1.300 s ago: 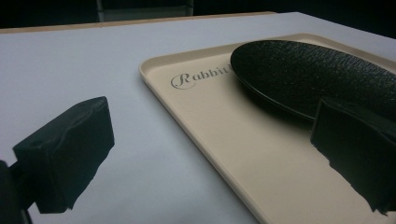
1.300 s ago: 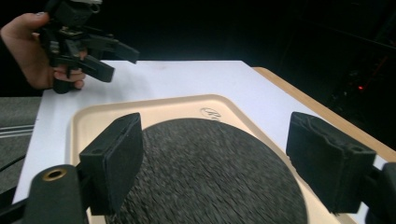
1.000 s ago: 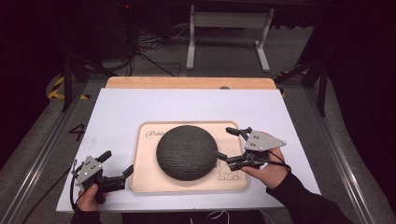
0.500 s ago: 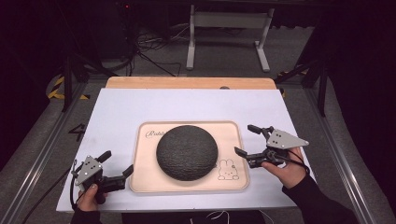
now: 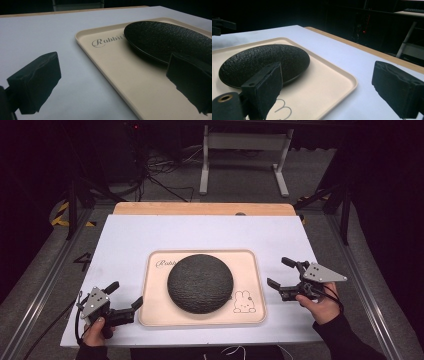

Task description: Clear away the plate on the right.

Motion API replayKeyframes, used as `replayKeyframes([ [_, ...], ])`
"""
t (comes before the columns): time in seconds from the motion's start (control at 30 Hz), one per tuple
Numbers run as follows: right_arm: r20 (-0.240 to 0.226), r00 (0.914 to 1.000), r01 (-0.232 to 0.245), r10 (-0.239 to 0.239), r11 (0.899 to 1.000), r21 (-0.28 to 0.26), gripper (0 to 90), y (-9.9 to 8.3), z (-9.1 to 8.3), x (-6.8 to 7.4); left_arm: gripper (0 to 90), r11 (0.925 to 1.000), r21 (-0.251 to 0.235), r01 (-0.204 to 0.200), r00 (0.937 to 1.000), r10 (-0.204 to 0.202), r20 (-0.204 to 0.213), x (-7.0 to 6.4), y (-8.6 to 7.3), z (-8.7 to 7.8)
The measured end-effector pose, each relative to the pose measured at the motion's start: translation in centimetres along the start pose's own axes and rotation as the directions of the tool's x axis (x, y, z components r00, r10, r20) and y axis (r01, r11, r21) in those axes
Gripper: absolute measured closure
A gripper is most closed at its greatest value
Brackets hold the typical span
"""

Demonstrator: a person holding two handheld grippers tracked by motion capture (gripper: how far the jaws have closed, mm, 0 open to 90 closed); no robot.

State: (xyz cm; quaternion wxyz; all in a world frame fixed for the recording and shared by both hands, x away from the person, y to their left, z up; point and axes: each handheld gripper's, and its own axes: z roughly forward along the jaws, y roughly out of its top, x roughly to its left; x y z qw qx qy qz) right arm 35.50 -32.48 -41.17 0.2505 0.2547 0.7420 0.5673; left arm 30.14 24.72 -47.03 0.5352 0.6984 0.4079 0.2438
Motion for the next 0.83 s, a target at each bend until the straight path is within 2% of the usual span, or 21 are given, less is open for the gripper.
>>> replayKeyframes([
  [0.33, -0.012, 0.9994, -0.034, 0.033, 0.999, -0.006, 10.3, -1.9, -0.4, -0.6, 0.5, 1.0, -0.001, 0.003, 1.0, -0.003, 0.0, 0.0, 0.0, 0.0],
  [0.5, -0.012, 0.9984, -0.056, 0.056, 0.998, 0.009, 9.8, -3.2, -0.3, -0.8, 0.5, 1.0, -0.003, 0.001, 1.0, -0.001, -0.002, 0.0, 0.0, 0.0],
  [0.67, -0.013, 0.9982, -0.058, 0.059, 0.998, 0.034, 9.5, -4.4, -0.2, -1.0, 0.5, 1.0, -0.003, 0.003, 1.0, -0.003, 0.001, 0.0, 0.0, 0.0],
  [0.83, -0.022, 0.9981, -0.058, 0.058, 0.998, 0.019, 8.5, -4.5, -0.2, -1.1, 0.5, 1.0, -0.003, 0.001, 1.0, -0.001, 0.001, 0.0, 0.0, 0.0],
])
